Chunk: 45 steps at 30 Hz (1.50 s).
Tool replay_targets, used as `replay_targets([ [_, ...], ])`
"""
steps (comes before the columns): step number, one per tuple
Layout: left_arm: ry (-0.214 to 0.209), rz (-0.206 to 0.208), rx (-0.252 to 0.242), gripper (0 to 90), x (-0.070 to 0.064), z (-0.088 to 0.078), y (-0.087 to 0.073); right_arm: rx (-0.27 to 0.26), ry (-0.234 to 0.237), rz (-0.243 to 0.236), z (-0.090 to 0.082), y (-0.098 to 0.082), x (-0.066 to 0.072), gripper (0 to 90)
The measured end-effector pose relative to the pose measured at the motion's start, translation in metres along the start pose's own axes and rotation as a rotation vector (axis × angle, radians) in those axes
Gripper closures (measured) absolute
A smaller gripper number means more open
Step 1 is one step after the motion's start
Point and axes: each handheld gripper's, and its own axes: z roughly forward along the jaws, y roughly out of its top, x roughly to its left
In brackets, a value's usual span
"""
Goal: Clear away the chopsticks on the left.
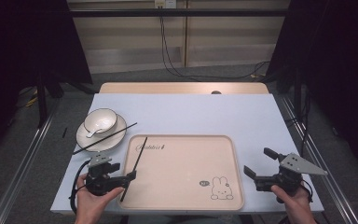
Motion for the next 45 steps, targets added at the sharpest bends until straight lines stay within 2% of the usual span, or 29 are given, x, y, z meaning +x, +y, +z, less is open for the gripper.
replay_targets([
  [5,-0.02,0.038,-0.04,14.4,0.006,-0.013,0.001,0.0,0.004,0.001,0.0,0.0,0.0,1.1],
  [6,-0.039,0.038,-0.044,12.2,0.007,-0.014,0.001,0.003,0.007,0.008,0.0,0.0,0.0,1.1],
  [9,-0.026,0.044,-0.064,5.5,0.012,-0.019,0.002,0.003,0.006,0.009,0.0,0.0,0.0,1.1],
  [11,-0.035,0.07,-0.1,5.7,0.017,-0.025,0.001,0.0,0.002,0.003,0.0,0.0,0.0,1.1],
  [12,-0.042,0.098,-0.113,5.7,0.022,-0.029,0.001,0.0,0.003,0.003,0.0,0.0,0.0,1.1],
  [16,-0.064,0.113,-0.125,4.5,0.031,-0.036,0.003,0.002,0.001,0.006,0.0,0.0,0.0,1.1],
  [18,-0.069,0.141,-0.118,3.7,0.038,-0.041,0.004,0.002,0.001,0.007,0.001,0.0,0.0,1.1],
  [22,-0.078,0.151,-0.134,3.7,0.056,-0.047,0.004,0.002,0.0,0.007,0.001,0.0,0.0,1.1],
  [24,-0.082,0.149,-0.134,3.7,0.06,-0.048,0.005,0.002,-0.002,0.009,0.001,0.0,0.0,1.1],
  [26,-0.054,0.161,-0.134,3.8,0.07,-0.049,0.008,0.001,-0.004,0.01,0.001,0.0,0.0,1.1],
  [29,-0.061,0.166,-0.126,3.7,0.078,-0.049,0.01,0.0,-0.006,0.012,0.001,0.0,0.0,1.1],
  [31,-0.046,0.16,-0.127,2.3,0.088,-0.05,0.014,0.001,-0.006,0.011,0.001,0.0,0.0,1.1],
  [33,-0.046,0.166,-0.129,2.2,0.092,-0.051,0.015,0.0,-0.006,0.011,0.001,0.0,0.0,1.1],
  [35,-0.045,0.205,-0.121,2.2,0.097,-0.052,0.018,0.001,-0.006,0.011,0.001,0.0,0.0,1.1],
  [36,-0.037,0.211,-0.123,2.3,0.101,-0.053,0.02,0.003,-0.006,0.01,0.001,0.0,0.0,1.1],
  [38,-0.04,0.225,-0.117,3.4,0.106,-0.053,0.022,0.003,-0.006,0.01,0.001,0.0,0.0,1.1],
  [39,-0.047,0.235,-0.108,3.5,0.112,-0.051,0.024,0.004,-0.007,0.01,0.001,0.0,0.0,1.1],
  [40,-0.033,0.23,-0.105,3.6,0.114,-0.05,0.024,0.004,-0.007,0.009,0.001,0.0,0.0,1.1],
  [43,-0.041,0.243,-0.09,5.6,0.119,-0.046,0.026,0.004,-0.008,0.01,0.001,0.0,0.0,1.1],
  [45,-0.042,0.235,-0.085,6.6,0.122,-0.042,0.027,0.002,-0.012,0.01,0.001,0.0,0.0,1.1],
])
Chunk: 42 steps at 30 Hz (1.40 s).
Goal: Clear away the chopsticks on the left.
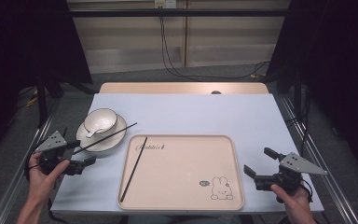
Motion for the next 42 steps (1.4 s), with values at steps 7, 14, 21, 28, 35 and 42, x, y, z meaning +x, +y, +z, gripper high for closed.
replay_targets([
  [7,0.005,0.013,0.059,8.6,0.01,0.015,0.002,0.0,-0.001,-0.004,0.0,0.0,0.001,1.2],
  [14,-0.01,0.04,0.114,14.0,0.025,0.026,0.001,0.003,0.006,-0.002,0.0,0.0,0.0,1.2],
  [21,0.027,0.056,0.129,31.8,0.031,0.033,-0.001,0.001,0.002,0.0,0.001,0.0,0.0,1.7],
  [28,0.054,0.056,0.158,55.9,0.039,0.038,0.001,0.004,0.009,-0.004,0.0,0.0,0.0,1.7],
  [35,0.025,0.087,0.191,61.7,0.04,0.05,0.002,0.004,0.007,-0.002,0.0,0.0,0.0,1.7],
  [42,0.008,0.102,0.201,71.0,0.039,0.058,0.006,0.004,0.007,-0.001,-0.001,0.0,0.0,1.7],
])
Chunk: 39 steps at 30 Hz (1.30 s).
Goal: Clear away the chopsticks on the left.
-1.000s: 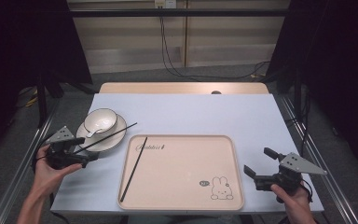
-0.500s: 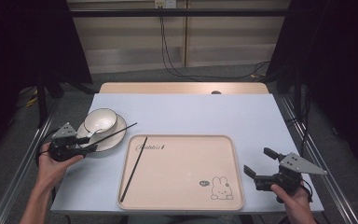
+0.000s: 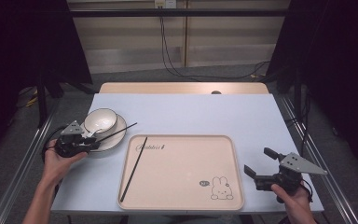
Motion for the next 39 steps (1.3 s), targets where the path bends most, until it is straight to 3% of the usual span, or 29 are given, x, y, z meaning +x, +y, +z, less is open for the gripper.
replay_targets([
  [2,-0.012,0.005,0.024,74.7,0.0,0.001,0.001,-0.002,-0.002,0.0,0.0,0.0,0.0,1.7],
  [7,-0.014,0.025,0.033,80.5,0.0,0.001,0.001,-0.002,0.0,0.0,0.0,0.0,0.0,1.7],
  [9,-0.045,0.016,0.035,84.4,-0.002,0.001,0.001,0.0,-0.005,-0.003,0.001,0.0,0.0,1.7],
  [14,-0.055,0.015,0.043,85.7,-0.003,0.0,0.002,0.001,-0.004,-0.002,0.001,0.0,0.0,1.7],
  [18,-0.072,-0.017,0.042,85.7,-0.003,-0.003,0.002,0.002,-0.003,-0.002,0.001,0.0,0.0,1.7],
  [19,-0.074,-0.06,0.038,85.7,-0.003,-0.004,0.002,0.005,0.004,-0.005,0.001,0.0,0.0,1.7],
  [23,-0.093,-0.102,0.021,85.8,-0.004,-0.006,0.004,0.002,0.001,-0.004,0.002,0.0,0.0,1.7],
  [33,-0.096,-0.102,-0.01,85.9,-0.012,-0.02,0.012,-0.003,-0.002,-0.003,0.001,0.0,0.0,1.7],
  [39,-0.081,-0.138,-0.045,85.9,-0.019,-0.03,0.007,-0.003,0.0,-0.001,0.001,0.0,0.001,1.7],
])
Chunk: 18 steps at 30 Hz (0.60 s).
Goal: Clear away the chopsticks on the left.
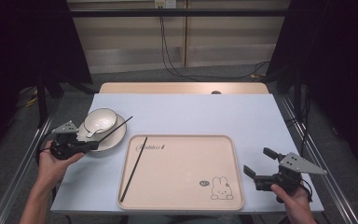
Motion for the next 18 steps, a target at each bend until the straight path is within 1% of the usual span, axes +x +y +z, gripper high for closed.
replay_targets([
  [1,0.0,0.0,0.0,85.9,0.0,0.0,0.0,0.0,0.0,0.0,0.0,0.0,0.0,1.7],
  [2,-0.001,-0.015,-0.011,85.9,-0.001,-0.001,-0.001,0.0,0.0,0.0,0.0,0.0,0.0,1.7],
  [3,0.01,-0.018,-0.018,85.9,-0.002,-0.003,-0.002,0.0,0.0,0.0,0.0,0.0,0.0,1.7],
  [5,0.004,-0.036,-0.037,85.8,-0.005,-0.005,-0.003,-0.001,0.001,0.0,0.0,0.0,0.0,1.7],
  [6,0.003,-0.047,-0.051,85.9,-0.01,-0.008,-0.003,0.0,0.001,0.0,0.0,0.0,0.0,1.7],
  [7,0.003,-0.047,-0.051,85.8,-0.01,-0.008,-0.003,0.0,0.001,0.0,0.0,0.0,0.0,1.7],
  [8,0.003,-0.052,-0.06,85.8,-0.013,-0.01,-0.004,0.0,0.001,0.001,0.0,0.0,0.0,1.7],
  [9,0.004,-0.048,-0.062,85.8,-0.016,-0.012,-0.004,-0.001,0.001,0.001,0.0,0.0,0.0,1.7],
  [10,0.012,-0.049,-0.068,85.9,-0.019,-0.013,-0.004,0.0,0.002,0.0,0.0,0.0,0.0,1.7],
  [11,0.005,-0.046,-0.07,85.9,-0.023,-0.016,-0.003,0.001,0.005,0.002,0.0,0.0,0.0,1.7],
  [12,0.005,-0.046,-0.07,85.9,-0.023,-0.016,-0.003,0.001,0.005,0.002,0.0,0.0,0.0,1.7],
  [13,0.011,-0.05,-0.072,85.9,-0.026,-0.019,-0.003,0.001,0.007,0.002,0.0,0.0,0.001,1.7],
  [14,0.01,-0.058,-0.08,85.9,-0.028,-0.02,-0.004,0.001,0.01,0.004,-0.001,0.0,0.0,1.7],
  [17,0.013,-0.066,-0.084,85.9,-0.034,-0.025,-0.005,0.0,0.011,0.004,-0.001,0.0,0.0,1.7],
  [18,0.009,-0.079,-0.087,85.9,-0.037,-0.025,-0.006,0.0,0.011,0.004,-0.001,0.0,0.0,1.7],
])
